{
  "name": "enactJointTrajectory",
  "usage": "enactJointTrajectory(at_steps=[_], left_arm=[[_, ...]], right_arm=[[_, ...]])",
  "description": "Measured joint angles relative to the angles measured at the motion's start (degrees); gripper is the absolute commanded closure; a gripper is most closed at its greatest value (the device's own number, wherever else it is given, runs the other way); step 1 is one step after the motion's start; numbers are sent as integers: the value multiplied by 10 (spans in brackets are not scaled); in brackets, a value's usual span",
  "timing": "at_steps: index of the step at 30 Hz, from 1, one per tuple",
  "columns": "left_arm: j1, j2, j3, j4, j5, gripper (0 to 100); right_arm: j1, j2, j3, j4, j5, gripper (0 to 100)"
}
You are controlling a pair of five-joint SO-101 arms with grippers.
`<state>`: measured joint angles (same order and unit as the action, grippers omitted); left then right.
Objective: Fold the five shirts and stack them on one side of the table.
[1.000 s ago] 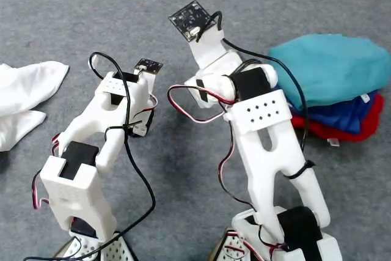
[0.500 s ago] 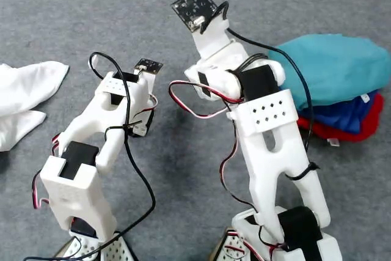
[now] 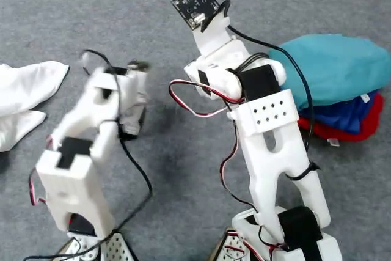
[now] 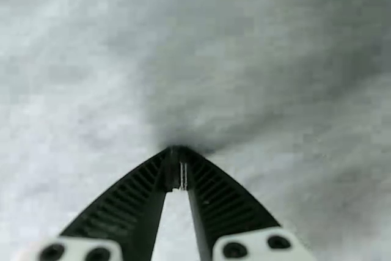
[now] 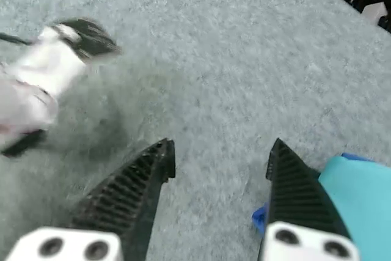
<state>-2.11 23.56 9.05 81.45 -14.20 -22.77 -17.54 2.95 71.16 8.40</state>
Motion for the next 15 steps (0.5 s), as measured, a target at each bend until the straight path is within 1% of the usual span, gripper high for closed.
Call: enactJointTrajectory(at_steps=[2, 4, 6, 9, 12, 15], left_arm=[[-77, 17, -58, 97, -19, 982], [-151, 21, -144, 156, -48, 982], [-219, 21, -220, 173, -53, 982], [-319, 21, -301, 183, -44, 982], [-409, 18, -378, 185, -43, 982], [-509, 15, -483, 185, -42, 982]], right_arm=[[-8, 0, 0, -18, 0, 741], [-25, 0, 0, -29, 0, 741], [-48, 9, -4, -32, 0, 741], [-85, 50, -28, -32, 0, 741], [-127, 110, -70, -32, 0, 741], [-171, 185, -123, -31, 0, 741]])
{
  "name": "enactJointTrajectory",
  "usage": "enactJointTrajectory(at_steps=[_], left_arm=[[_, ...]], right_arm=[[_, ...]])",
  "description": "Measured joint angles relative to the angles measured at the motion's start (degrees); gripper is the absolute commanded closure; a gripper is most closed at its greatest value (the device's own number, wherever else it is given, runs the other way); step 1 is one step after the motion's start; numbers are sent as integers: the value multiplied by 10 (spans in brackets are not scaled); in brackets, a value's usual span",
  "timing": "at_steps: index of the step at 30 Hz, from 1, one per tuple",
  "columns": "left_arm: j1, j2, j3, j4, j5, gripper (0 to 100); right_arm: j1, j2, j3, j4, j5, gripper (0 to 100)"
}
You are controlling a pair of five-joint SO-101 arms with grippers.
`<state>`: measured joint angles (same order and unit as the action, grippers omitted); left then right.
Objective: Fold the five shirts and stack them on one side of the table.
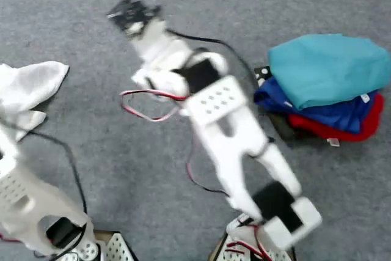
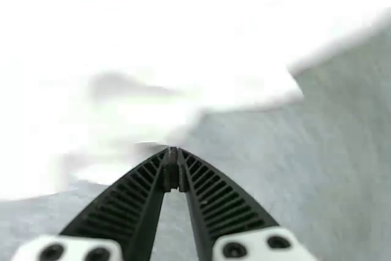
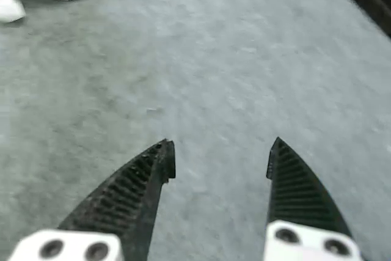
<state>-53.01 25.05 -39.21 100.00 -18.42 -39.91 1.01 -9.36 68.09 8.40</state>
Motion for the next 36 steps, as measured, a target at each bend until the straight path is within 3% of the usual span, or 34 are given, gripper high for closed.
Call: enactJointTrajectory(at_steps=[8, 14, 16, 20, 26, 31, 36], left_arm=[[-129, 123, -82, -27, 33, 966], [-140, 271, -92, -18, 45, 983], [-134, 275, -100, -4, 45, 983], [-113, 273, -98, 0, 46, 983], [-65, 193, 25, 0, 3, 983], [-47, 41, 141, -16, -8, 969], [-55, -174, 212, -44, -8, 719]], right_arm=[[-80, 225, -211, 65, 1, 741], [-84, 372, -390, 147, 1, 747], [-84, 405, -455, 182, 1, 799], [-76, 455, -580, 239, 1, 996], [-23, 500, -716, 295, 1, 985], [11, 512, -756, 324, 1, 989], [15, 512, -757, 326, 1, 989]])
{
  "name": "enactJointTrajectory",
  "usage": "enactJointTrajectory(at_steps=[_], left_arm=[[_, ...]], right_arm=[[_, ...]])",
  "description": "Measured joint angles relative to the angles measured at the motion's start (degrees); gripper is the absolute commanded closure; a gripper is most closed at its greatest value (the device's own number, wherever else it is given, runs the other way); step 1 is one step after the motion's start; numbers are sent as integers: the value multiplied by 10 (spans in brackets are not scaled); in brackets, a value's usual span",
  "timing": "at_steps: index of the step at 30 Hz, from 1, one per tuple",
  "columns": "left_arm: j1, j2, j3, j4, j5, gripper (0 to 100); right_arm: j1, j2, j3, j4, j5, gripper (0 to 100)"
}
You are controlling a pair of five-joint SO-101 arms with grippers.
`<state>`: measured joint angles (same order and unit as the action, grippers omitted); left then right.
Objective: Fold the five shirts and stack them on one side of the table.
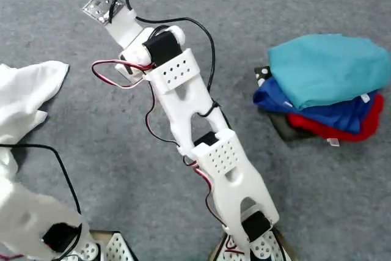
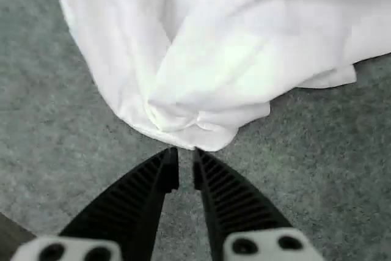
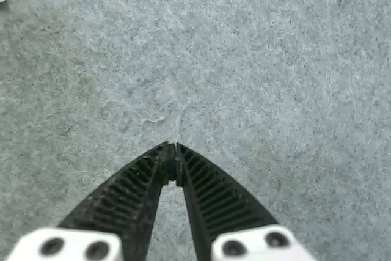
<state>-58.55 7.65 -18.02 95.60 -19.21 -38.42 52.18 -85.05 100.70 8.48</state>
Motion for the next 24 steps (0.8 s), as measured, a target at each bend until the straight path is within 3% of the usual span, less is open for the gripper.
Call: enactJointTrajectory(at_steps=[2, 5, 8, 11, 12, 15, 18, 24], left_arm=[[1, -60, 51, -40, -4, 649], [1, -69, 163, -153, -4, 684], [1, -24, 293, -298, 2, 778], [2, 33, 358, -400, 1, 956], [3, 44, 361, -408, 1, 997], [12, 49, 360, -396, 2, 988], [31, 32, 364, -338, 3, 984], [135, -159, 507, -261, -60, 983]], right_arm=[[1, 1, 0, 0, 0, 989], [1, 1, 0, 0, 0, 989], [1, 1, 0, 1, 0, 989], [1, 1, 0, 1, 0, 989], [1, 1, 0, 1, 0, 989], [1, 1, 0, 1, 0, 989], [1, 1, 0, 1, 0, 987], [1, 1, 0, -17, 1, 982]])
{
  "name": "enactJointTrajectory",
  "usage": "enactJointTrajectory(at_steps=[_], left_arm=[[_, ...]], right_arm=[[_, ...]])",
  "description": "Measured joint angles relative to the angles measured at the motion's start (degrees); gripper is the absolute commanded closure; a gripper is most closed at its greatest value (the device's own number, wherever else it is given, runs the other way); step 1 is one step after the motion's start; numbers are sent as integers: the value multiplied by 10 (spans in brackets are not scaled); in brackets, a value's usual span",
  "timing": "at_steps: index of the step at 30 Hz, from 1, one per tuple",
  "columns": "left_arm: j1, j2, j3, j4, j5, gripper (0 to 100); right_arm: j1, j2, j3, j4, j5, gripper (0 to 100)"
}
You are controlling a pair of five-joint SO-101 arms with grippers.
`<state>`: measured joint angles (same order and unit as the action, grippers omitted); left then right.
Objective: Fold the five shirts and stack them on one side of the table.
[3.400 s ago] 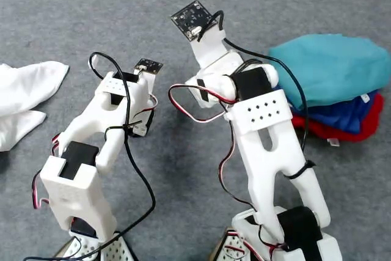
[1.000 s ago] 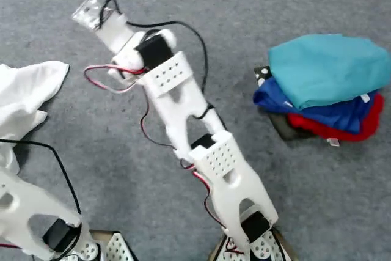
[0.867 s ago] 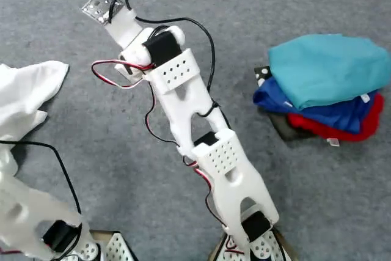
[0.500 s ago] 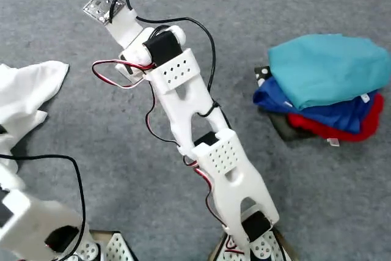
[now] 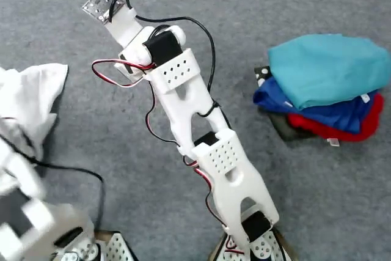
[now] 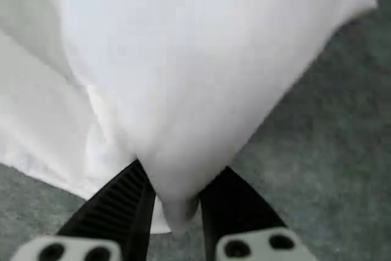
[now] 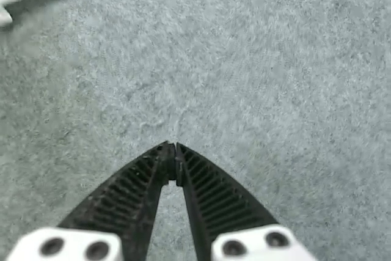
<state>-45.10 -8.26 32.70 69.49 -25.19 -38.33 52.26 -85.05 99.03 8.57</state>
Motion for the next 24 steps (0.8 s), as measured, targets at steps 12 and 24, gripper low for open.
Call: enactJointTrajectory(at_steps=[12, 24], left_arm=[[197, -759, 236, 154, -43, 578], [-22, -795, 99, 186, 119, 598]], right_arm=[[-29, 0, 24, -7, 0, 565], [-171, 0, 121, -75, 0, 571]])
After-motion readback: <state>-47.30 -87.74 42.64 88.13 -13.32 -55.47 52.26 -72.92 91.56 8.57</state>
